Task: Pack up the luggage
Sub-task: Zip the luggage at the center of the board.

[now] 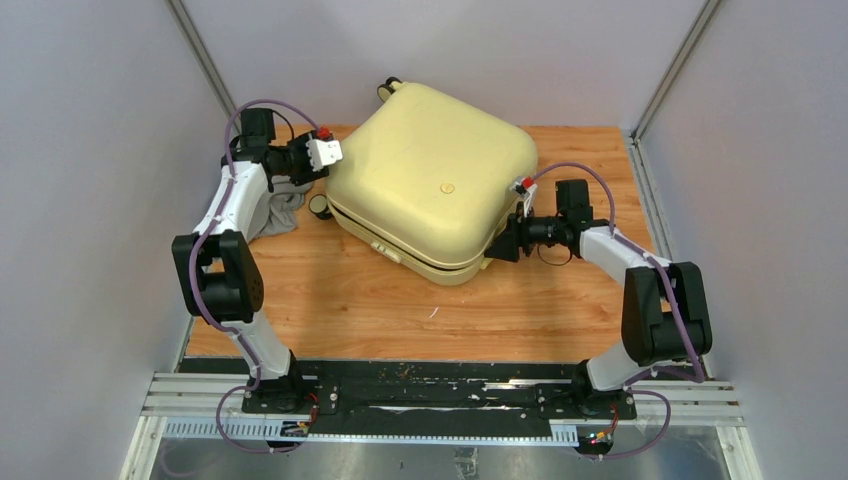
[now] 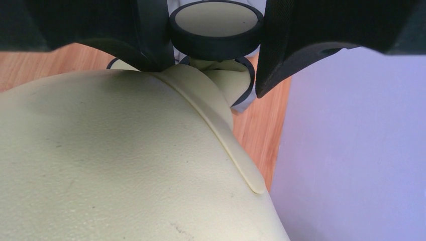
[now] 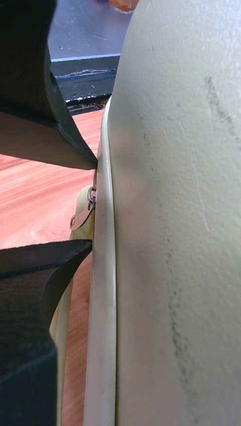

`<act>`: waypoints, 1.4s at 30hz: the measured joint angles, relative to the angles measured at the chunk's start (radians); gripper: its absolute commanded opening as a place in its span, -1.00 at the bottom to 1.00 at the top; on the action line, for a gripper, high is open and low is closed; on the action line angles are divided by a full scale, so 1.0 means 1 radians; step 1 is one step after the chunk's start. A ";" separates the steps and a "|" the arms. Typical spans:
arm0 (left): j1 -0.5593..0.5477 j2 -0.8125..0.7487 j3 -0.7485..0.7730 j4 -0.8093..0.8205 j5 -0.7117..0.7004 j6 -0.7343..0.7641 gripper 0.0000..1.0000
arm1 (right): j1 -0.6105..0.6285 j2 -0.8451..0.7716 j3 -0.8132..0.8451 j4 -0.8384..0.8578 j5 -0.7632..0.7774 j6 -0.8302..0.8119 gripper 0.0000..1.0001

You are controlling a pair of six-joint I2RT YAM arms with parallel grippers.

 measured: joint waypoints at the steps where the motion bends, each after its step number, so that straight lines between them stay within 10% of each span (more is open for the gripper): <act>1: 0.000 0.000 0.000 0.000 0.000 -0.005 -1.00 | -0.001 0.002 0.001 -0.001 -0.004 -0.003 0.00; 10: 0.000 0.000 0.000 0.004 0.002 -0.025 -1.00 | -0.009 0.002 0.002 -0.014 -0.010 -0.011 -0.94; 20: 0.000 -0.002 -0.012 0.043 0.008 -0.061 -1.00 | -0.020 -0.032 -0.012 -0.010 0.012 0.025 -0.96; 23: 0.000 -0.008 -0.019 0.050 0.009 -0.069 -1.00 | -0.020 -0.034 -0.014 -0.008 0.018 0.043 -0.43; 26: 0.000 -0.016 -0.027 0.050 0.010 -0.074 -1.00 | -0.020 -0.040 -0.019 0.005 0.025 0.062 -0.37; 34: -0.002 -0.018 -0.027 0.073 0.019 -0.103 -1.00 | -0.021 -0.043 -0.031 0.087 0.024 0.122 -0.97; 42: -0.002 -0.032 -0.027 0.079 0.020 -0.123 -1.00 | -0.023 -0.051 -0.050 0.118 0.030 0.151 -1.00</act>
